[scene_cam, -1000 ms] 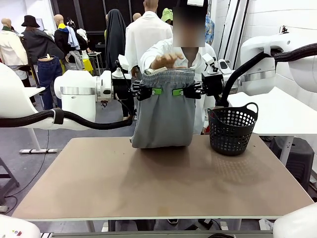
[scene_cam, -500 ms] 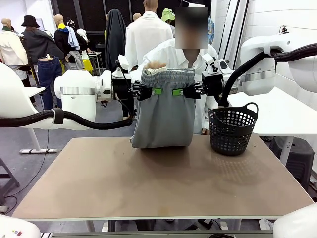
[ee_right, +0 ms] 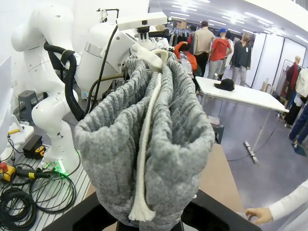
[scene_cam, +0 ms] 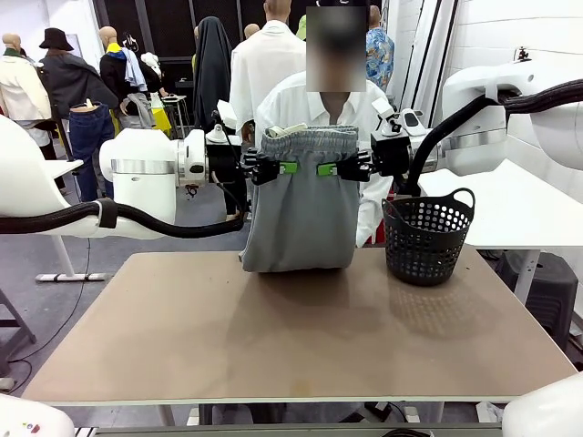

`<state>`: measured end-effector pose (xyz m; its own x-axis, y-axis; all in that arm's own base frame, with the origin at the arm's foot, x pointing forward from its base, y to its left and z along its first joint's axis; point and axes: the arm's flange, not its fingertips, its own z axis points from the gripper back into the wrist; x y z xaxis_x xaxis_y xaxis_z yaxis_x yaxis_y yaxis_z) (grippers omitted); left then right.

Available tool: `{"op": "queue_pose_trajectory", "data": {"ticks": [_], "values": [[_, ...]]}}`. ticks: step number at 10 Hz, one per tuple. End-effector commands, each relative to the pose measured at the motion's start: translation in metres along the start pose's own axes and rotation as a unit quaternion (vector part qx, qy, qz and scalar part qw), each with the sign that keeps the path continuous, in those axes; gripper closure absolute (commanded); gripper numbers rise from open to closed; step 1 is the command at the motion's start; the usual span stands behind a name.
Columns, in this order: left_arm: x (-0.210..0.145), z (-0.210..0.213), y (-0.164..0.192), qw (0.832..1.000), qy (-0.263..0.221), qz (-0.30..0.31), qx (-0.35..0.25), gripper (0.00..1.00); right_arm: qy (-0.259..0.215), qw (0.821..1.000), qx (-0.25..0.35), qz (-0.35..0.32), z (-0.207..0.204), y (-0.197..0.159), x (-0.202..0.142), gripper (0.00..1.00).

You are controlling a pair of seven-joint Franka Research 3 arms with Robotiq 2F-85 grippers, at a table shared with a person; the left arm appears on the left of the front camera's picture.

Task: Fold the training pants.
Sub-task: Release the ends of the Training pants and then grab the overlapped ends.

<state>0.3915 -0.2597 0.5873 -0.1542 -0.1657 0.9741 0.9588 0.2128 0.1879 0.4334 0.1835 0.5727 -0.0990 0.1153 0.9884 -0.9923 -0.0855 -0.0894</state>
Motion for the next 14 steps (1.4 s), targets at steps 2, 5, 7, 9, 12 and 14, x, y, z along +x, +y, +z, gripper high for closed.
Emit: {"op": "queue_pose_trajectory", "data": {"ticks": [2,5,7,9,12,14], "values": [[0.0025,-0.0004,-0.0006,1.000,-0.001,0.004,0.002,1.00,-0.001,1.000,0.002,0.002,-0.0012,0.0008,-0.0002,1.00],[0.0025,-0.0004,-0.0006,1.000,-0.001,0.004,0.002,1.00,-0.001,1.000,0.002,0.002,-0.0012,0.0008,-0.0002,1.00],[0.0025,-0.0004,-0.0006,1.000,-0.001,0.004,0.002,1.00,-0.001,1.000,0.002,0.002,-0.0012,0.0008,-0.0002,1.00],[0.0025,-0.0004,-0.0006,1.000,-0.001,0.004,0.002,1.00,-0.001,1.000,0.002,0.002,-0.0012,0.0008,-0.0002,1.00],[0.0025,-0.0004,-0.0006,1.000,-0.001,0.004,0.002,1.00,-0.001,1.000,0.002,0.002,-0.0012,0.0008,-0.0002,1.00],[0.0025,-0.0004,-0.0006,1.000,-0.001,0.004,0.002,1.00,-0.001,1.000,0.002,0.002,-0.0012,0.0008,-0.0002,1.00]]}}
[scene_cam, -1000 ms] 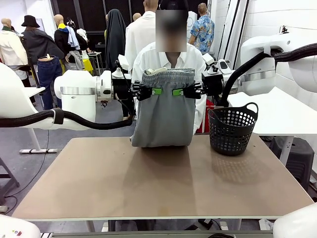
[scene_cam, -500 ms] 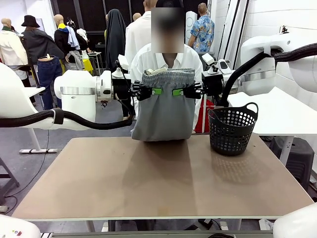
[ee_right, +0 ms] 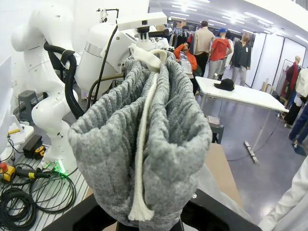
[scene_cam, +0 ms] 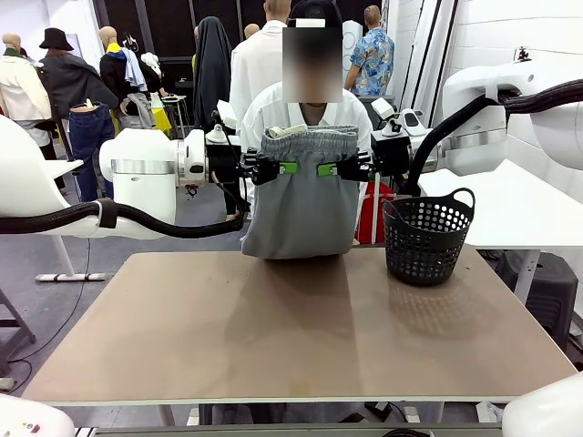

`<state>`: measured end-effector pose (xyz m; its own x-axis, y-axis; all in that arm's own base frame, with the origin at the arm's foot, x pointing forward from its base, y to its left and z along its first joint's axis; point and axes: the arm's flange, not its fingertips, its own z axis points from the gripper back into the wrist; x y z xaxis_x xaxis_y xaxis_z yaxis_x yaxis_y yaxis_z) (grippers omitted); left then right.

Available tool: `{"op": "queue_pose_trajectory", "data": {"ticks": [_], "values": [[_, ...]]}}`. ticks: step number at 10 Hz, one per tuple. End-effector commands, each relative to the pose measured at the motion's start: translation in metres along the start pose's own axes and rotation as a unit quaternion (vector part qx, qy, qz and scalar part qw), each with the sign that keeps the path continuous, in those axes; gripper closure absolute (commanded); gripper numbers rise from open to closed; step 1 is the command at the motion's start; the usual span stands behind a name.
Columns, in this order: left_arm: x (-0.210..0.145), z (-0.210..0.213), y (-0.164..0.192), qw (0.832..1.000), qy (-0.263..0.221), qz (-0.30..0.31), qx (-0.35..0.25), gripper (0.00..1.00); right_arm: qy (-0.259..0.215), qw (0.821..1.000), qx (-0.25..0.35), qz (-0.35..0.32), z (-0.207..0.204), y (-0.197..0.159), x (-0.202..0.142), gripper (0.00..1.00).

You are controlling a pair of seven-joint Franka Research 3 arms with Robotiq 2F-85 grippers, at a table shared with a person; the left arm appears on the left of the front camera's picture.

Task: Fold the training pants.
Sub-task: Release the ends of the Training pants and then grab the overlapped ends.

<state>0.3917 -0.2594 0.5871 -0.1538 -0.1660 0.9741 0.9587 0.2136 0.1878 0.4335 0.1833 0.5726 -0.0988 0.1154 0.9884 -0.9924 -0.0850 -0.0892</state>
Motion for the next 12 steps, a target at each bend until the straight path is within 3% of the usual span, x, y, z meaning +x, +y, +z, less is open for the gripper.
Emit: {"op": "queue_pose_trajectory", "data": {"ticks": [1,12], "values": [[0.0027,-0.0006,-0.0008,1.000,-0.001,0.004,0.002,1.00,-0.001,1.000,0.003,0.002,-0.0014,0.0009,0.0000,1.00],[0.0027,-0.0006,-0.0008,1.000,-0.001,0.004,0.002,1.00,-0.001,1.000,0.003,0.002,-0.0014,0.0009,0.0000,1.00]]}}
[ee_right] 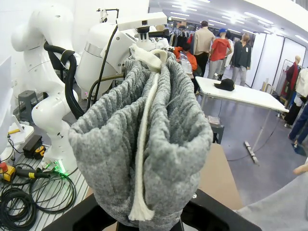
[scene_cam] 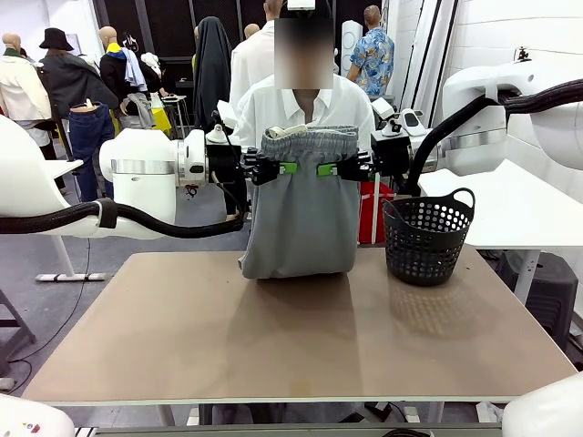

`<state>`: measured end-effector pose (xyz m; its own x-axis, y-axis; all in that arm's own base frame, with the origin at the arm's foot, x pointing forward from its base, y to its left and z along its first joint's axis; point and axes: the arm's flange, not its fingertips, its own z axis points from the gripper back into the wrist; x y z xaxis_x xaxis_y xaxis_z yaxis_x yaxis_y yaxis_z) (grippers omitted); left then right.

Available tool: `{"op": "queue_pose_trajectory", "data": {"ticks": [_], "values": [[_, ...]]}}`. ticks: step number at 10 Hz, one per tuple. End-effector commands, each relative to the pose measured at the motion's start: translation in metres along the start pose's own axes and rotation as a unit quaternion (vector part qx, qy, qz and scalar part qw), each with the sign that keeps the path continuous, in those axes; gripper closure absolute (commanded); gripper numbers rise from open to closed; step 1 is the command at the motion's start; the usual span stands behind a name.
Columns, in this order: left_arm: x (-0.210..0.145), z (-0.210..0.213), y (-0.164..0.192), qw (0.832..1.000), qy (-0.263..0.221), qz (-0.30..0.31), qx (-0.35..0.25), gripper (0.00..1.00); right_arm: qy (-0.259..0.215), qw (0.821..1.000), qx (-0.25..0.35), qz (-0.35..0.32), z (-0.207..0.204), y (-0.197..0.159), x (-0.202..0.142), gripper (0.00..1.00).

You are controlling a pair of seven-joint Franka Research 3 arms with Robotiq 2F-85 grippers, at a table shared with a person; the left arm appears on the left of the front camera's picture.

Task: Fold the training pants.
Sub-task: Release the ends of the Training pants and then grab the overlapped ends.

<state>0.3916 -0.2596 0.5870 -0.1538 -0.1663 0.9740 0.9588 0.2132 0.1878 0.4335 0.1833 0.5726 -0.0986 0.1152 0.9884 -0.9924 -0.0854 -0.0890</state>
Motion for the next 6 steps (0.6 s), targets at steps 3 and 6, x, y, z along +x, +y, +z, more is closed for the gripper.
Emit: {"op": "queue_pose_trajectory", "data": {"ticks": [3,6], "values": [[0.0028,-0.0005,-0.0007,1.000,-0.001,0.004,0.002,1.00,-0.001,1.000,0.002,0.003,-0.0014,0.0009,0.0000,1.00],[0.0028,-0.0005,-0.0007,1.000,-0.001,0.004,0.002,1.00,-0.001,1.000,0.002,0.003,-0.0014,0.0009,0.0000,1.00]]}}
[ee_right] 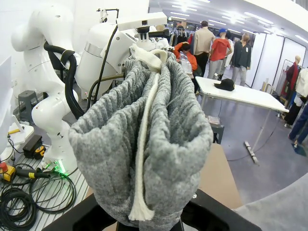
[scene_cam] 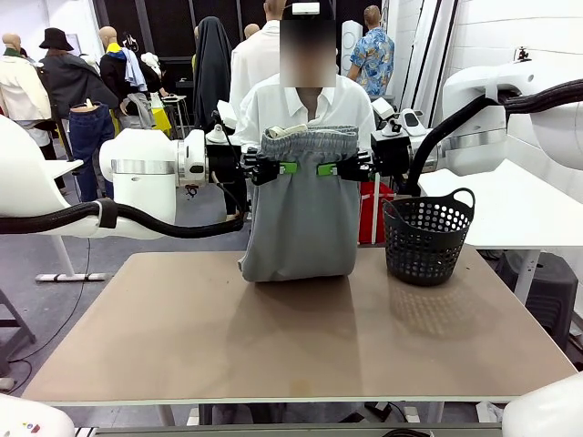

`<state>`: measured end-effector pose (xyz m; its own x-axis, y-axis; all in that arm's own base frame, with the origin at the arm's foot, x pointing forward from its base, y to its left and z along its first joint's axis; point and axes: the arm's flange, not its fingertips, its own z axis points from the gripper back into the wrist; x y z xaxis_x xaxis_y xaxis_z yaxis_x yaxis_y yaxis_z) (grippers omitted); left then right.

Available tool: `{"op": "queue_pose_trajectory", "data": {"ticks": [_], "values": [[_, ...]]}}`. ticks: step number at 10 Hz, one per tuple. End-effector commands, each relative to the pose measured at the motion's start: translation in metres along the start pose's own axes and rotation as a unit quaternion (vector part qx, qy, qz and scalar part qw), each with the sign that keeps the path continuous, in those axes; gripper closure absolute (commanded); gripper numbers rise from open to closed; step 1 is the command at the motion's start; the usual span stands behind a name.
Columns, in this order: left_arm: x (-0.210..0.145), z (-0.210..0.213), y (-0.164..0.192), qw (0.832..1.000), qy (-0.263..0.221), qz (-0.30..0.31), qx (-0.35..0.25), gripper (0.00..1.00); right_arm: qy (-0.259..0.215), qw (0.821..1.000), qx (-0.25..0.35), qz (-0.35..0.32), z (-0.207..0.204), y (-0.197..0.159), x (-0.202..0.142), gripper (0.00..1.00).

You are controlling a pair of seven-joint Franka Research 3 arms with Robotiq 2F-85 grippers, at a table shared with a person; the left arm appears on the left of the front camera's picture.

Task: Fold the training pants.
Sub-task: Release the ends of the Training pants and then grab the overlapped ends.

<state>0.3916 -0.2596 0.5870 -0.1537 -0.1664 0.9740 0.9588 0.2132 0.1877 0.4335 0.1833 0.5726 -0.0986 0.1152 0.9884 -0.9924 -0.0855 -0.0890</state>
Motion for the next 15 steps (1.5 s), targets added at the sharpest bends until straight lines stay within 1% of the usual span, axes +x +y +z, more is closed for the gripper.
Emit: {"op": "queue_pose_trajectory", "data": {"ticks": [1,15], "values": [[0.0029,-0.0004,-0.0007,1.000,-0.001,0.004,0.002,1.00,-0.001,1.000,0.002,0.003,-0.0014,0.0009,0.0000,1.00],[0.0029,-0.0004,-0.0007,1.000,-0.001,0.004,0.002,1.00,-0.001,1.000,0.002,0.003,-0.0014,0.0009,0.0000,1.00]]}}
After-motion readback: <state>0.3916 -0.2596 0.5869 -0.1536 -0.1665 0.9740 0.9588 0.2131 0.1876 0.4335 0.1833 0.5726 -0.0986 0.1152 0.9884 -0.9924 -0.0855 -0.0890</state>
